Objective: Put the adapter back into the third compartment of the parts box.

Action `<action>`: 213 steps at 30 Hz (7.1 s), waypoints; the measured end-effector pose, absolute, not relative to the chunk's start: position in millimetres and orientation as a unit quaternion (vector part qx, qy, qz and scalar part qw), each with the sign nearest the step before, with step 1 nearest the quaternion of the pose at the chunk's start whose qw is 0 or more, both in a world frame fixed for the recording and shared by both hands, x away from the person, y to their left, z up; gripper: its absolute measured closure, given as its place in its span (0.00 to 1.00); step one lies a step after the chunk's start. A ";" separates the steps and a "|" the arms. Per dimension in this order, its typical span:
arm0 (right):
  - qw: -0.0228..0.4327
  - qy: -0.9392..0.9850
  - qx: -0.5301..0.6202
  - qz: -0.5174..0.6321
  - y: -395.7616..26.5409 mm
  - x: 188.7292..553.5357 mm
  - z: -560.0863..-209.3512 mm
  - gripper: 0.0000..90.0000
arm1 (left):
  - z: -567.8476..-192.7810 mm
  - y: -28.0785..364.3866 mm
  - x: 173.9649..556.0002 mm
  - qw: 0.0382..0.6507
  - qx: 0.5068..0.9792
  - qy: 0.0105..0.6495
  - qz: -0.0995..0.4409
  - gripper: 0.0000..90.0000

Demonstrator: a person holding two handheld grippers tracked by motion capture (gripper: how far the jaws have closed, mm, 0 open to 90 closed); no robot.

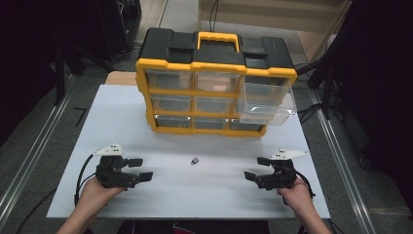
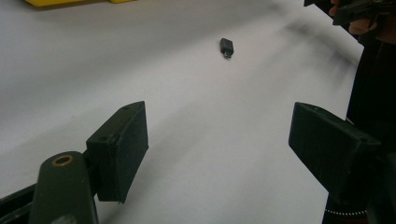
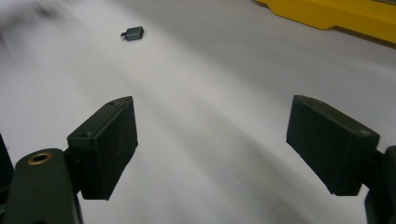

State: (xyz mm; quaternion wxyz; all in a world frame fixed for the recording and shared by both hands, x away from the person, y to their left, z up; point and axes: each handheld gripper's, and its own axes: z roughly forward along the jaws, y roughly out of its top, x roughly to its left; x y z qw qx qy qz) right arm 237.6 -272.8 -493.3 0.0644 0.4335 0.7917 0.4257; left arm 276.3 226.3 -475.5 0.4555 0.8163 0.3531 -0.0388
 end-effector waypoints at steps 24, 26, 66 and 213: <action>0.064 0.801 0.426 0.416 -275.3 233.6 -495.4 0.16 | -474.1 221.3 276.6 0.442 0.828 0.343 -0.037 0.24; 0.064 0.801 0.427 0.415 -275.3 233.6 -495.4 0.16 | -474.0 221.5 276.6 0.441 0.829 0.343 -0.036 0.24; 0.067 0.808 0.413 0.416 -271.3 232.8 -495.1 0.16 | -460.3 202.3 284.4 0.422 0.854 0.302 -0.024 0.28; 0.063 0.818 0.412 0.396 -267.7 233.5 -498.3 0.16 | -511.7 66.0 308.1 0.378 0.891 0.231 0.104 0.71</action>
